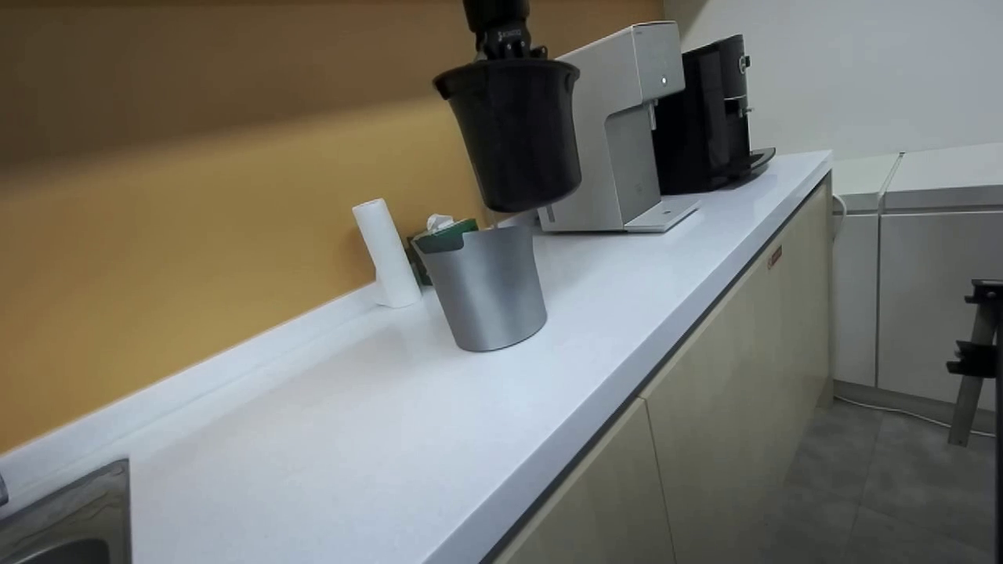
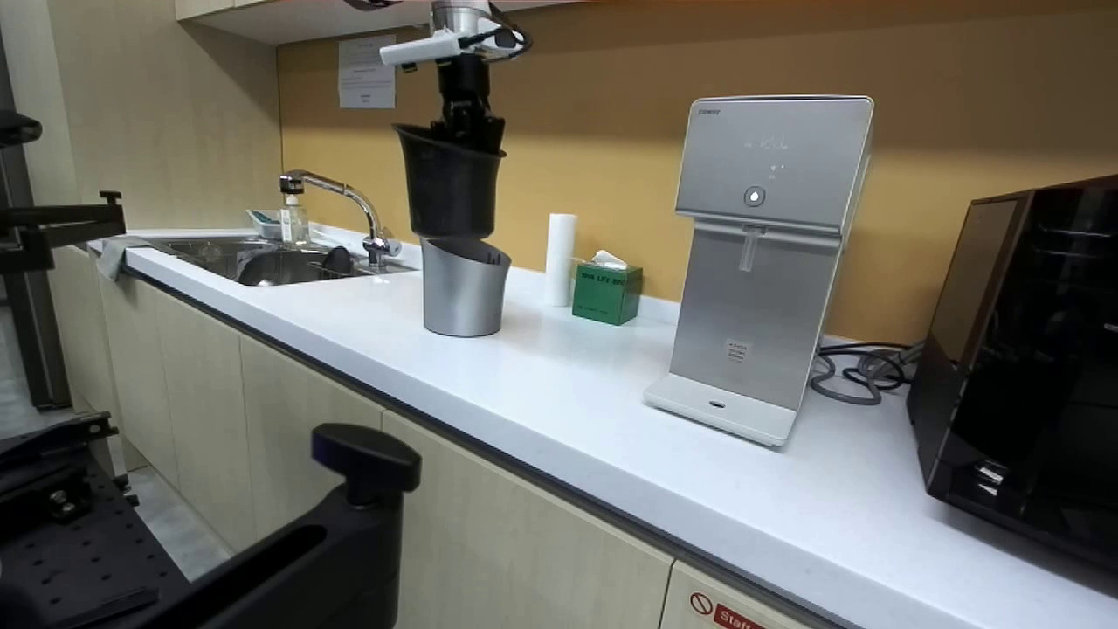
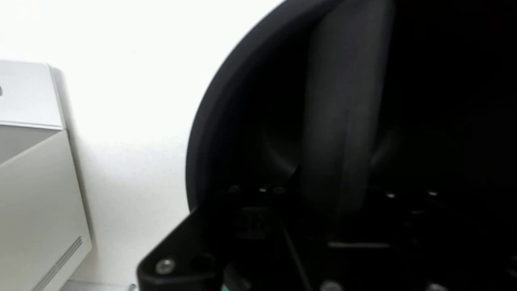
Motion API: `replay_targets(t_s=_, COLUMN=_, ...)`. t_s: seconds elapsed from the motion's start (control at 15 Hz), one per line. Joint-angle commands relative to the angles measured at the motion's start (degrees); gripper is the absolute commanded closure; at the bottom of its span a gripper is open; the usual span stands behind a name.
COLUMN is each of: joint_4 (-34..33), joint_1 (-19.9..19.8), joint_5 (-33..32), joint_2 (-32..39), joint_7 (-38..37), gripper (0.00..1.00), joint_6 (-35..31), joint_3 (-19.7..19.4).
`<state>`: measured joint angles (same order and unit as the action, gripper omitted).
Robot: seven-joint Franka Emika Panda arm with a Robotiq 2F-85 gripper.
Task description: Put the black bin in the grey bin.
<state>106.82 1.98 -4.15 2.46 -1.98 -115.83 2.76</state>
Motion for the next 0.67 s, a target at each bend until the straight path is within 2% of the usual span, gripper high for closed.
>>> replay_targets(t_s=0.0, joint_4=-3.1, joint_1=-0.3, joint_5=3.7, joint_2=2.5, joint_7=13.5, gripper=0.98, joint_6=0.8, joint_3=-0.1)
replay_targets(t_s=0.27, joint_4=-7.4, joint_1=-0.6, joint_5=5.8, joint_2=5.9, joint_7=27.7, gripper=0.98, joint_6=3.1, joint_3=0.4)
replay_targets(t_s=0.6, joint_4=-15.6, joint_1=-0.5, joint_5=5.5, joint_2=10.8, joint_7=34.7, gripper=0.98, joint_6=7.8, joint_3=1.3)
